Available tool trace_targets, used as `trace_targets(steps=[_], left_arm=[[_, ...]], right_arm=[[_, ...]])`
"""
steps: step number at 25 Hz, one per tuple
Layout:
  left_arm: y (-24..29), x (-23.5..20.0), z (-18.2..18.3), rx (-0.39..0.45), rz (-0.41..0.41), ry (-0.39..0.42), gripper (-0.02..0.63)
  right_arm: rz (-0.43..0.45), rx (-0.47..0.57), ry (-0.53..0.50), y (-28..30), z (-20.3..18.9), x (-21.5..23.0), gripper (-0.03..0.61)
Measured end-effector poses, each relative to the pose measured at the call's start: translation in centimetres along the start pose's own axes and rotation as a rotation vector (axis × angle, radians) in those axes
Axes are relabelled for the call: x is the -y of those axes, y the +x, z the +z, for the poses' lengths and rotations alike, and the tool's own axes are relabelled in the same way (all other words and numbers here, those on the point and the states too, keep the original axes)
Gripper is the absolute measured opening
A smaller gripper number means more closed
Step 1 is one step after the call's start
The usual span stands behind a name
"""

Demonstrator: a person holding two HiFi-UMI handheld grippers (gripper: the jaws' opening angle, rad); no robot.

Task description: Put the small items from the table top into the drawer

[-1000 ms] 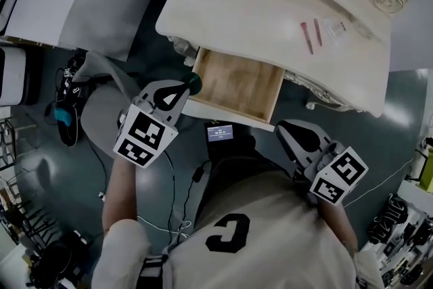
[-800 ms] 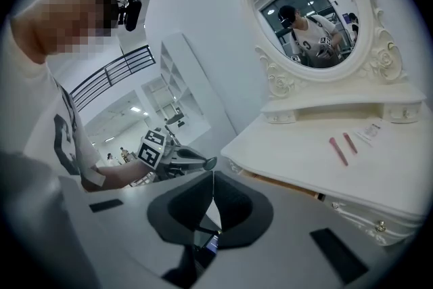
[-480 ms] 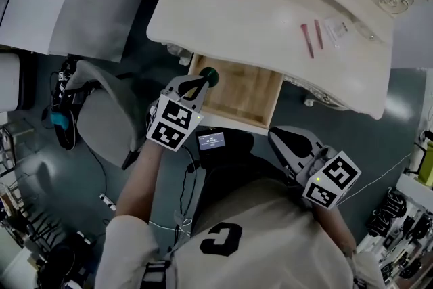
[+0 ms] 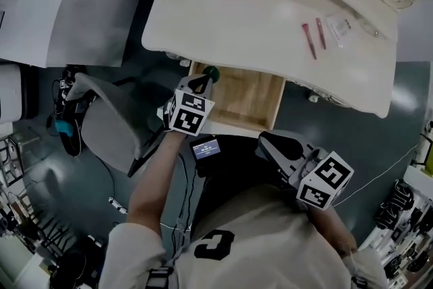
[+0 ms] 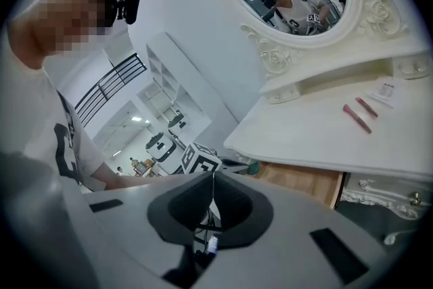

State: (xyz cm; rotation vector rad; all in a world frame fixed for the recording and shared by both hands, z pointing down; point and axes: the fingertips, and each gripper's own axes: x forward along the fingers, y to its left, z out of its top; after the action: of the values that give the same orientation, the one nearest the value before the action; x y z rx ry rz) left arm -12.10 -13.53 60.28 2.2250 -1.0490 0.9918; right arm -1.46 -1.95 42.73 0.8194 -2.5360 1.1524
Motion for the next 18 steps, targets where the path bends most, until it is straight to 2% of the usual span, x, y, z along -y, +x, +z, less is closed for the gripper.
trace_targets(steps=[8,13,18], left_arm=[[3.5,-0.5,-1.2,-0.008,0.002,-0.079,0.055],[5.4,-1.2,-2.0,-0.026,0.014,-0.216,0.055],[6.7,-1.4,-2.0,-0.042,0.019,-0.268,0.057]], right_arm=[[-0.023,0.014,0.043,0.4,-0.5,0.7,0.028],[-0.044,0.029,0.055,0.2,-0.5,0.9,0.028],[-0.053,0.031,0.057,0.2,-0.8,0.7,0.028]])
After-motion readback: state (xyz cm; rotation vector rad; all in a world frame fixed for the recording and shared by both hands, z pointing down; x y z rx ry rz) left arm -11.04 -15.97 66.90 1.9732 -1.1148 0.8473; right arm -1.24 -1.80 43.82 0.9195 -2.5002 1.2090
